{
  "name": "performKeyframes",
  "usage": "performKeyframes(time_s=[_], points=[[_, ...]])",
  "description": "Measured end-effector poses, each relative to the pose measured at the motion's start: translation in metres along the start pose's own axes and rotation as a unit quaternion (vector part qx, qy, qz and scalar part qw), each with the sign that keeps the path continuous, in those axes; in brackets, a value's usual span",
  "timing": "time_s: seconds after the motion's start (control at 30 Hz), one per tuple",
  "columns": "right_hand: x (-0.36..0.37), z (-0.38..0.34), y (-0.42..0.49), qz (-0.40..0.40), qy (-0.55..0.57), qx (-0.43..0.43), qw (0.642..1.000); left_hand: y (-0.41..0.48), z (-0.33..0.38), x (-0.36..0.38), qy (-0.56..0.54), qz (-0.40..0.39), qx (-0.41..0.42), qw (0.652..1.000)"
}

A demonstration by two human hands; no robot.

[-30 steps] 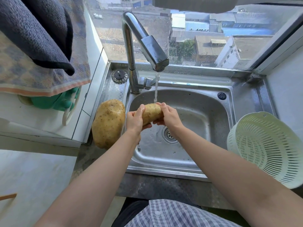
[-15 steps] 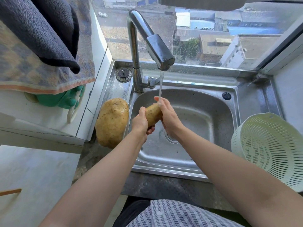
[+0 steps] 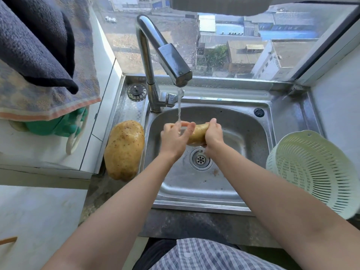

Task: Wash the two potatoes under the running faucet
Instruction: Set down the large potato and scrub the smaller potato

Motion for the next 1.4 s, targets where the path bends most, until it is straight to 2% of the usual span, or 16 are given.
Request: performKeyframes(time_s=[0.07, 0.1, 0.23, 0.37, 0.53, 0.63, 0.7, 0.77, 0.87, 0.93, 1.0, 1.07, 1.1, 1.17, 1.27, 1.4], points=[[0.004, 0.003, -0.004, -0.033, -0.001, 0.026, 0.999, -0.003, 0.009, 0.019, -0.091, -0.06, -0.013, 0.994], [0.007, 0.002, -0.008, -0.056, -0.007, 0.022, 0.998, -0.003, 0.011, 0.021, -0.119, -0.059, -0.01, 0.991], [0.017, -0.009, -0.025, -0.135, -0.059, -0.054, 0.988, 0.003, -0.008, -0.008, -0.121, 0.084, -0.053, 0.988], [0.034, -0.009, -0.034, -0.206, -0.084, -0.087, 0.971, 0.002, -0.04, -0.013, -0.189, 0.118, -0.164, 0.961], [0.036, -0.013, -0.03, -0.129, -0.093, -0.098, 0.983, -0.007, -0.022, -0.012, -0.18, 0.055, -0.069, 0.98], [0.037, -0.011, -0.027, -0.107, -0.074, -0.093, 0.987, -0.009, -0.018, -0.018, -0.16, 0.087, -0.059, 0.982], [0.037, -0.015, -0.033, -0.128, -0.074, -0.118, 0.982, -0.009, -0.025, -0.022, -0.192, 0.119, -0.116, 0.967], [0.041, -0.015, -0.04, -0.18, -0.099, -0.153, 0.967, -0.012, -0.04, -0.021, -0.25, 0.146, -0.208, 0.934], [0.046, -0.015, -0.047, -0.236, -0.121, -0.179, 0.948, -0.016, -0.047, -0.013, -0.292, 0.138, -0.275, 0.905], [0.042, -0.02, -0.041, -0.195, -0.132, -0.192, 0.953, -0.017, -0.044, -0.002, -0.319, 0.102, -0.276, 0.901], [0.035, -0.027, -0.032, -0.12, -0.123, -0.189, 0.967, -0.015, -0.033, 0.005, -0.31, 0.061, -0.224, 0.922], [0.028, -0.028, -0.023, -0.052, -0.107, -0.171, 0.978, -0.011, -0.019, -0.008, -0.146, 0.054, -0.113, 0.981], [0.026, -0.026, -0.021, -0.033, -0.109, -0.167, 0.979, -0.01, -0.013, -0.016, -0.043, 0.061, -0.058, 0.996], [0.024, -0.024, -0.021, -0.019, -0.117, -0.17, 0.978, -0.01, -0.019, -0.033, 0.059, 0.102, -0.032, 0.993], [0.017, -0.02, -0.017, -0.006, -0.101, -0.152, 0.983, -0.005, -0.056, -0.038, 0.0, 0.108, -0.108, 0.988], [-0.008, -0.022, -0.009, 0.026, -0.101, -0.129, 0.986, -0.001, -0.046, -0.002, -0.125, 0.01, -0.14, 0.982]])
Point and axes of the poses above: each hand's wrist, its own y-axis towards the middle knuckle, its own x-axis out of the palm, z = x × y, the point moved 10 cm from there along y, towards the middle knuckle, and after that the axes turned 3 degrees about x, right-handed, at the moved point
